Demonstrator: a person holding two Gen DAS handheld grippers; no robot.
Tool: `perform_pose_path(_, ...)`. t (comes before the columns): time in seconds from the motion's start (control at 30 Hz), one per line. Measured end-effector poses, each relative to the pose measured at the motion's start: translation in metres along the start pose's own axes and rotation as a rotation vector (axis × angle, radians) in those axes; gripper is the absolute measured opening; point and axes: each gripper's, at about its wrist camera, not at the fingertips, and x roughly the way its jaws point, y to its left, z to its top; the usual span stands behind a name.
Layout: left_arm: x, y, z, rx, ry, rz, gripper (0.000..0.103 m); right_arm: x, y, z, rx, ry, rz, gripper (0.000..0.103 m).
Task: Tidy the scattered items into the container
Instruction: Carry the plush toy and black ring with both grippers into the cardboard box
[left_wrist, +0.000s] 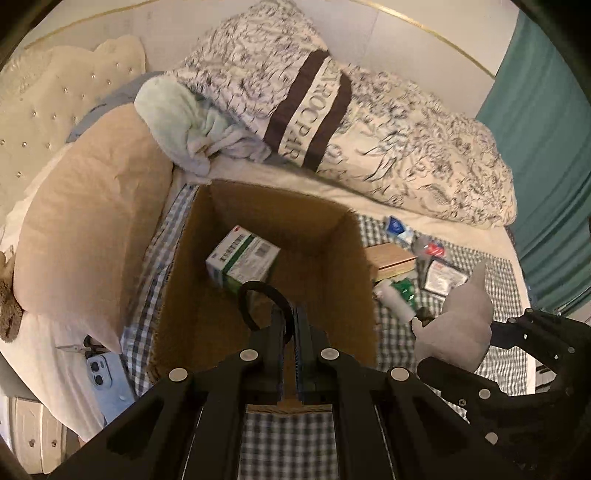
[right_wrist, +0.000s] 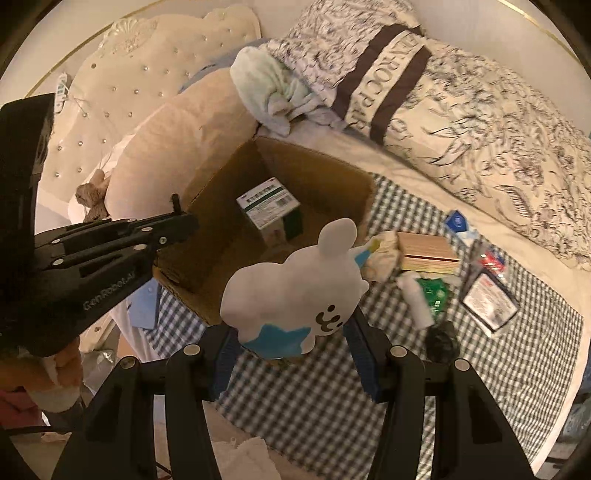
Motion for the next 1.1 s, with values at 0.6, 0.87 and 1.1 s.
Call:
perform_pose_path(0.6, 0.057, 0.035, 0.013, 0.000, 0.156, 0.020, 0.078, 0.056, 0.012, 0.029, 0.046, 0.086, -0.022, 0.068)
perform_pose_path(0.87, 0.058, 0.047, 0.016, -0.072, 0.168, -0.002, 0.084, 0.054, -0.004, 0.025, 0.107, 0.090, -0.036, 0.071)
perform_pose_path(1.1, 0.052, 0.024, 0.013, -0.054, 0.161, -0.003, 0.084, 0.033, -0.021, 0.011, 0.146, 0.059, -0.068, 0.071)
